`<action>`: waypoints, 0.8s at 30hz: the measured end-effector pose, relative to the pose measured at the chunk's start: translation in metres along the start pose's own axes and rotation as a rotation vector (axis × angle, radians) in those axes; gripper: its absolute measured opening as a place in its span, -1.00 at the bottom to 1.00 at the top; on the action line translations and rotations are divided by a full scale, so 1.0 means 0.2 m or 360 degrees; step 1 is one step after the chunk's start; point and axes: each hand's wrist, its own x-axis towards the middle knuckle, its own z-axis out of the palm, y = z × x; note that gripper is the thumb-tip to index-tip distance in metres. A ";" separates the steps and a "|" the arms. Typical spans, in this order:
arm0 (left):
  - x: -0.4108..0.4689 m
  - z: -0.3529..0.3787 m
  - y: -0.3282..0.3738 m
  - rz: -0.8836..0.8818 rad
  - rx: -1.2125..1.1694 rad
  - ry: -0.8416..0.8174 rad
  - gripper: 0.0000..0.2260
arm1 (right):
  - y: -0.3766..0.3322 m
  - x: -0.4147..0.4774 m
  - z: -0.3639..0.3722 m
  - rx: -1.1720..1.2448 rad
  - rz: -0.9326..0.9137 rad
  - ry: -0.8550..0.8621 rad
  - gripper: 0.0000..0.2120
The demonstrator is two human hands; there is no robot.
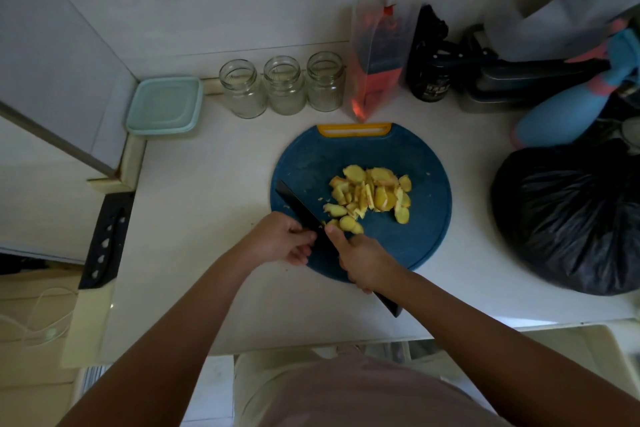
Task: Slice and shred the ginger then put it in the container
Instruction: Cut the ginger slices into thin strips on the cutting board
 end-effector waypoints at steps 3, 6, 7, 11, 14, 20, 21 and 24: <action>0.00 0.02 -0.01 0.0008 0.0044 0.0003 -0.83 | 0.01 0.00 -0.02 0.0012 0.0004 -0.0019 -0.40; 0.01 0.02 -0.01 -0.0005 0.0022 0.0022 -0.83 | 0.02 -0.01 -0.06 -0.0030 -0.0050 -0.0011 -0.40; 0.01 0.02 0.00 -0.0020 -0.0003 0.0019 -0.83 | 0.02 -0.01 -0.07 -0.0012 -0.0067 -0.0015 -0.40; 0.02 0.01 0.02 -0.0062 -0.0034 0.0009 -0.82 | 0.02 -0.02 -0.08 0.0093 -0.0108 -0.0047 -0.39; 0.03 0.01 0.03 -0.0085 -0.0013 -0.0010 -0.78 | 0.02 -0.03 -0.09 0.0129 -0.0124 -0.0069 -0.40; 0.04 -0.01 0.03 -0.0121 -0.0005 -0.0019 -0.77 | 0.02 -0.03 -0.10 0.0201 -0.0057 -0.0107 -0.43; 0.05 -0.01 0.03 -0.0123 0.0003 -0.0021 -0.77 | 0.01 -0.03 -0.10 0.0206 -0.0046 -0.0116 -0.43; 0.05 -0.02 0.04 -0.0125 0.0022 -0.0037 -0.79 | 0.00 -0.04 -0.10 0.0226 -0.0013 -0.0127 -0.43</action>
